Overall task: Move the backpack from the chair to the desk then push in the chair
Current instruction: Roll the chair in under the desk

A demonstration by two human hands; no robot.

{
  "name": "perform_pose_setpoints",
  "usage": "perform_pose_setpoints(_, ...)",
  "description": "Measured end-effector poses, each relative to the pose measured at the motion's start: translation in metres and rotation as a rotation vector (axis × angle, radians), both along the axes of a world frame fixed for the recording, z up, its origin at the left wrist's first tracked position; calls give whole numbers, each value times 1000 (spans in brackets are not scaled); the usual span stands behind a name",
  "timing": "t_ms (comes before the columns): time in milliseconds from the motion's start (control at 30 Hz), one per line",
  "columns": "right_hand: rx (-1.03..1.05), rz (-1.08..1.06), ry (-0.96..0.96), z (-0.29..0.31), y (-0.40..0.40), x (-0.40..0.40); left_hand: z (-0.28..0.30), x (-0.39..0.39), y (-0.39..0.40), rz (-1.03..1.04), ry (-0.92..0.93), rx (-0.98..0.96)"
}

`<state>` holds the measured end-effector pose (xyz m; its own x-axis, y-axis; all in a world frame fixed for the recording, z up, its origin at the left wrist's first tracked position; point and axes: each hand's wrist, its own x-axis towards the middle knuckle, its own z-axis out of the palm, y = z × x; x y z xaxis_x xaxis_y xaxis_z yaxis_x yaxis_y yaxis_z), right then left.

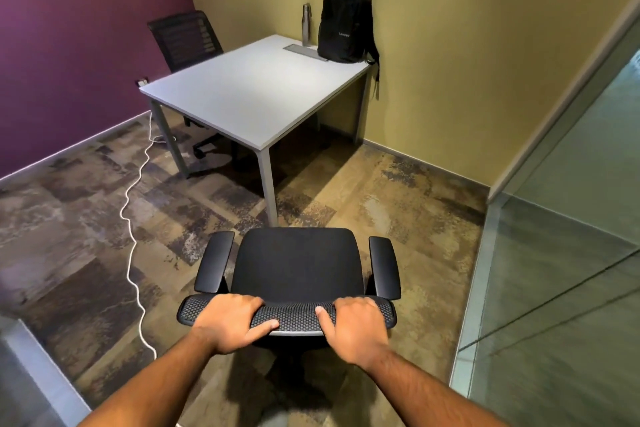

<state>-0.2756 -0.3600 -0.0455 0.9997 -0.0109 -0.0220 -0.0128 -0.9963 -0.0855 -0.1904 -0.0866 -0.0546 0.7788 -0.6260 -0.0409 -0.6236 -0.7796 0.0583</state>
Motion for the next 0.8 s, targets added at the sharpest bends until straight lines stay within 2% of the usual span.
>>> perform_pose_setpoints(433, -19, -205, 19, 7, 31, 0, 5, 60, 7, -207, 37, -43)
perform_pose_setpoints(667, -43, -303, 8, 7, 44, 17, 11, 102, 14, -241, 121, -86)
perform_pose_setpoints(800, -44, -348, 12, 8, 45, 34, 12, 127, 12, -265, 79, -95)
